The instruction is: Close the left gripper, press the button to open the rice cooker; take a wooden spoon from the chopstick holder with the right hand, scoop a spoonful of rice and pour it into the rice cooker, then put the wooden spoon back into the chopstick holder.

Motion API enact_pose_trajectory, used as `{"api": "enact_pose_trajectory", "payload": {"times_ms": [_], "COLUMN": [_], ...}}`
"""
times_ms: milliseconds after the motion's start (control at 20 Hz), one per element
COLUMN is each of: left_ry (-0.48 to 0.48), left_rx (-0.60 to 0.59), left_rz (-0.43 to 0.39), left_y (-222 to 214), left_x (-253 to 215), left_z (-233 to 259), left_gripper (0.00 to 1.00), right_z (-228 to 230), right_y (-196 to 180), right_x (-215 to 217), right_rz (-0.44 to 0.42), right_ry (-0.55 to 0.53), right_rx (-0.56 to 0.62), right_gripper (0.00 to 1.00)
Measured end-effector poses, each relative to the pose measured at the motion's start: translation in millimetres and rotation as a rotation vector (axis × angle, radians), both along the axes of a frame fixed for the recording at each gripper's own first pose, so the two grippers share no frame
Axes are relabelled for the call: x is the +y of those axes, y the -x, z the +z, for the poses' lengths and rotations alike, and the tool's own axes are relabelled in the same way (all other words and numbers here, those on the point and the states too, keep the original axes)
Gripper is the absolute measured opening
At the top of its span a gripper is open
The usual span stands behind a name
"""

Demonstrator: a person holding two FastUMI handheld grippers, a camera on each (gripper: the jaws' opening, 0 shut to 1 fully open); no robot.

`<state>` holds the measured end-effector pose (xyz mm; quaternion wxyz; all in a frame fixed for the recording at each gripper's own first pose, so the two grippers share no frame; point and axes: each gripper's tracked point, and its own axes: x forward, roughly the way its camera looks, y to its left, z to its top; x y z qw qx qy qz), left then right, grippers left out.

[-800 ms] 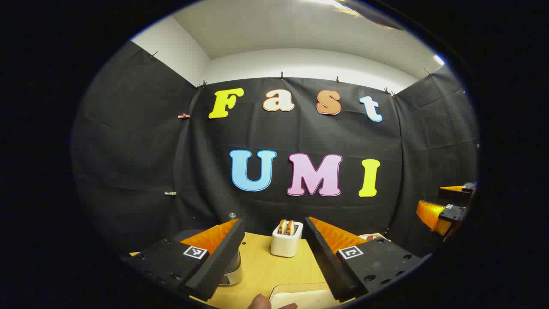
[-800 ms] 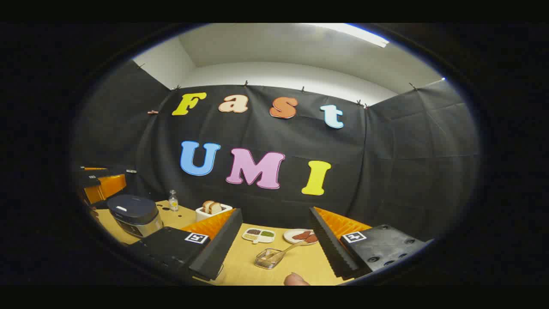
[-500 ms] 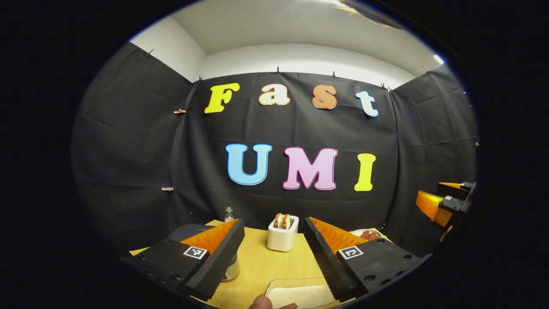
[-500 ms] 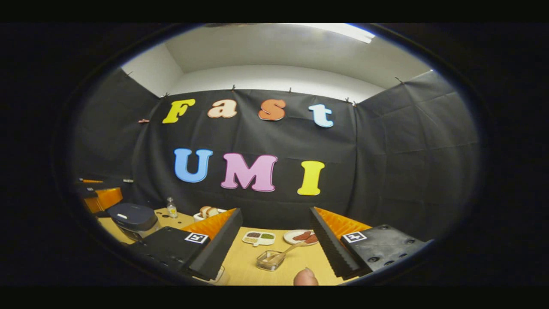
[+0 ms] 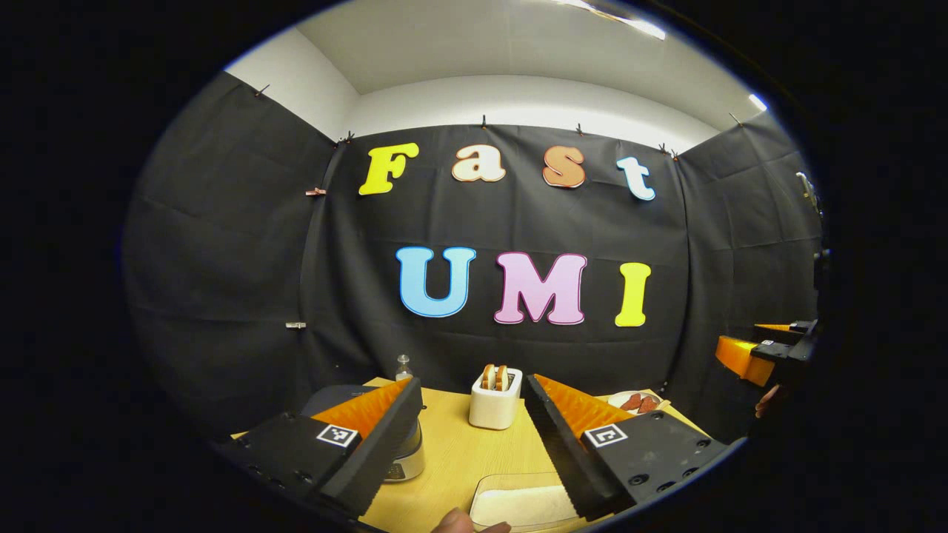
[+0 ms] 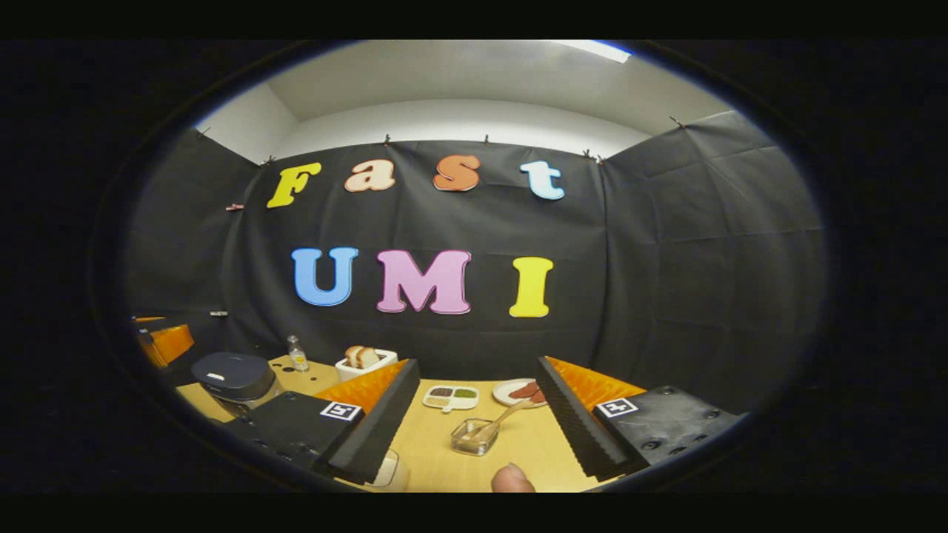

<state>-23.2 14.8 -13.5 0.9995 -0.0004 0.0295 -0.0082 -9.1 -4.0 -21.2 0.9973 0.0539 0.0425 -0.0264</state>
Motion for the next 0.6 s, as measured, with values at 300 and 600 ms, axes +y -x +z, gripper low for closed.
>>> {"api": "enact_pose_trajectory", "payload": {"times_ms": [300, 600], "left_ry": [0.029, 0.033], "left_rx": [0.027, 0.043], "left_rz": [-0.003, -0.005], "left_y": [-3.0, -6.1], "left_x": [10.0, 16.5], "left_z": [-8.9, -15.5], "left_gripper": [0.95, 0.95], "right_z": [1.7, -11.2], "right_y": [-3.1, -8.5], "right_x": [16.3, 23.7], "right_rz": [0.022, 0.026], "right_ry": [0.032, 0.051], "right_rx": [0.000, 0.035], "right_gripper": [0.98, 0.98]}}
